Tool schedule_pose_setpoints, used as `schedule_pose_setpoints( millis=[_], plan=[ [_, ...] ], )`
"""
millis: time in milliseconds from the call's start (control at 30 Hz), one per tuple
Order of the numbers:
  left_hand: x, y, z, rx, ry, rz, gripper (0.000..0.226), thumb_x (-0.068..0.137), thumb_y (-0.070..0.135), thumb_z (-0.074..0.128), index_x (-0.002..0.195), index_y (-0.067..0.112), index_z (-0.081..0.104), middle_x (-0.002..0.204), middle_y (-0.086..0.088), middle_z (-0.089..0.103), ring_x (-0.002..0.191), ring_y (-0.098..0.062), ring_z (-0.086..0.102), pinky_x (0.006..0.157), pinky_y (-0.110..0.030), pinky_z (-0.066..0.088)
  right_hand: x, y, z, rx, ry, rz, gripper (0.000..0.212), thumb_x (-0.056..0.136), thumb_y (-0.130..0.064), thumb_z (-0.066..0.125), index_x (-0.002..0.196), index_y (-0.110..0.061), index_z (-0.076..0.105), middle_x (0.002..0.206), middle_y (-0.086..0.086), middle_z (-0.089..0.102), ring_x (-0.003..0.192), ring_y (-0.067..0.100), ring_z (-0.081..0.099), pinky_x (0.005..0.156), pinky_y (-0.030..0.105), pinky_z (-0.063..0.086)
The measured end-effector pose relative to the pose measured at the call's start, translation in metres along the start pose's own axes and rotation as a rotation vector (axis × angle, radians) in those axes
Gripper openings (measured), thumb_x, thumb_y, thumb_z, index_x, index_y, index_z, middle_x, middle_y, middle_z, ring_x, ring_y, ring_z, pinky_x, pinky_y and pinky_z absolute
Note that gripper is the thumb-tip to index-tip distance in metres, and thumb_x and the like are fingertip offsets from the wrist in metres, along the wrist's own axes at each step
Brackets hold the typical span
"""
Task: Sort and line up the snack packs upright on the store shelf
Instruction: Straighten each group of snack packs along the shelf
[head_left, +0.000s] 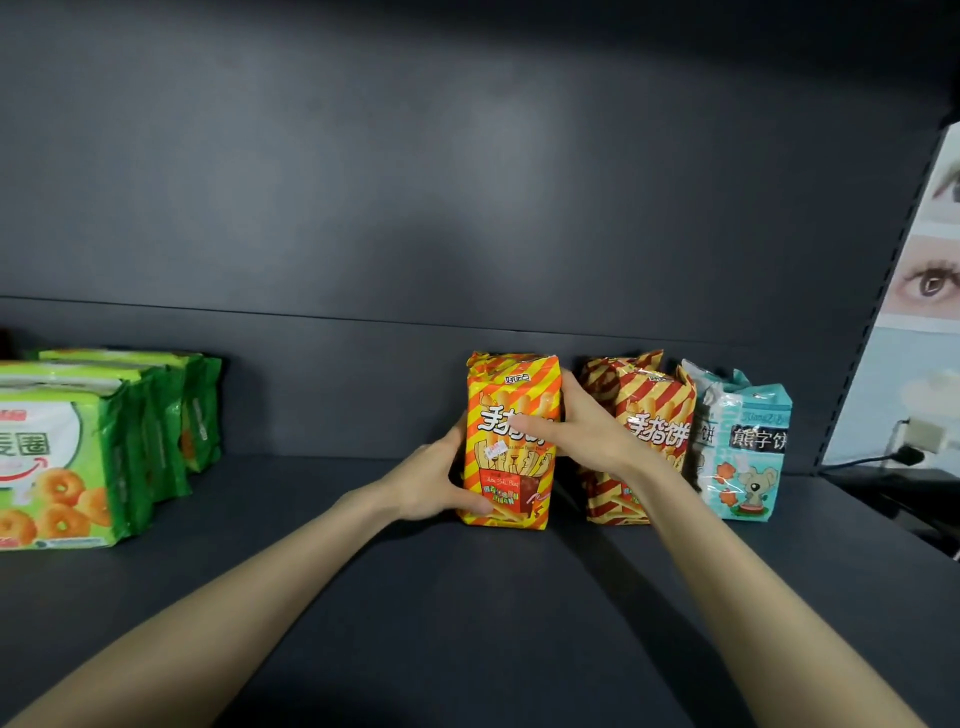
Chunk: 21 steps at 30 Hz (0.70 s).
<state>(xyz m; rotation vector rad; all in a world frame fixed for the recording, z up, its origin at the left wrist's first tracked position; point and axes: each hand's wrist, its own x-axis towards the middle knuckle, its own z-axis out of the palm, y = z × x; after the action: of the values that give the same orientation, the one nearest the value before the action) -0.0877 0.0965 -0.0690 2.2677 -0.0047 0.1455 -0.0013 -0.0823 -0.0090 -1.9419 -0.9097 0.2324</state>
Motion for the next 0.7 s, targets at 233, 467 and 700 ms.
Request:
schedule_pose_setpoints(
  millis=[233, 467, 700],
  plan=[
    [-0.022, -0.02, -0.026, 0.003, 0.023, -0.015, 0.087, 0.081, 0.023, 0.073, 0.147, 0.028, 0.015, 0.134, 0.009, 0.051, 0.119, -0.008, 0.052, 0.1, -0.027, 0.044, 0.011, -0.016, 0.034, -0.041, -0.061, -0.038, 0.085, 0.077, -0.021, 0.076, 0.141, -0.021, 0.02, 0.13, -0.001, 0.053, 0.117, 0.016, 0.056, 0.099, 0.042, 0.049],
    [-0.053, -0.054, -0.06, -0.021, 0.055, -0.029, 0.089, 0.085, 0.024, 0.068, 0.149, 0.03, 0.006, 0.135, 0.012, 0.049, 0.121, -0.007, 0.05, 0.103, -0.028, 0.043, 0.027, -0.044, 0.084, -0.084, -0.098, -0.062, 0.082, 0.083, -0.019, 0.071, 0.143, -0.021, 0.016, 0.132, -0.002, 0.05, 0.116, 0.012, 0.053, 0.093, 0.031, 0.047],
    [-0.081, -0.078, -0.09, -0.022, 0.09, -0.006, 0.084, 0.088, 0.021, 0.065, 0.148, 0.029, 0.007, 0.133, 0.013, 0.048, 0.117, 0.0, 0.048, 0.086, -0.004, 0.039, 0.04, -0.064, 0.127, -0.053, -0.107, -0.068, 0.083, 0.084, -0.021, 0.07, 0.145, -0.023, 0.013, 0.134, -0.002, 0.05, 0.119, 0.015, 0.054, 0.097, 0.035, 0.048]
  ],
)
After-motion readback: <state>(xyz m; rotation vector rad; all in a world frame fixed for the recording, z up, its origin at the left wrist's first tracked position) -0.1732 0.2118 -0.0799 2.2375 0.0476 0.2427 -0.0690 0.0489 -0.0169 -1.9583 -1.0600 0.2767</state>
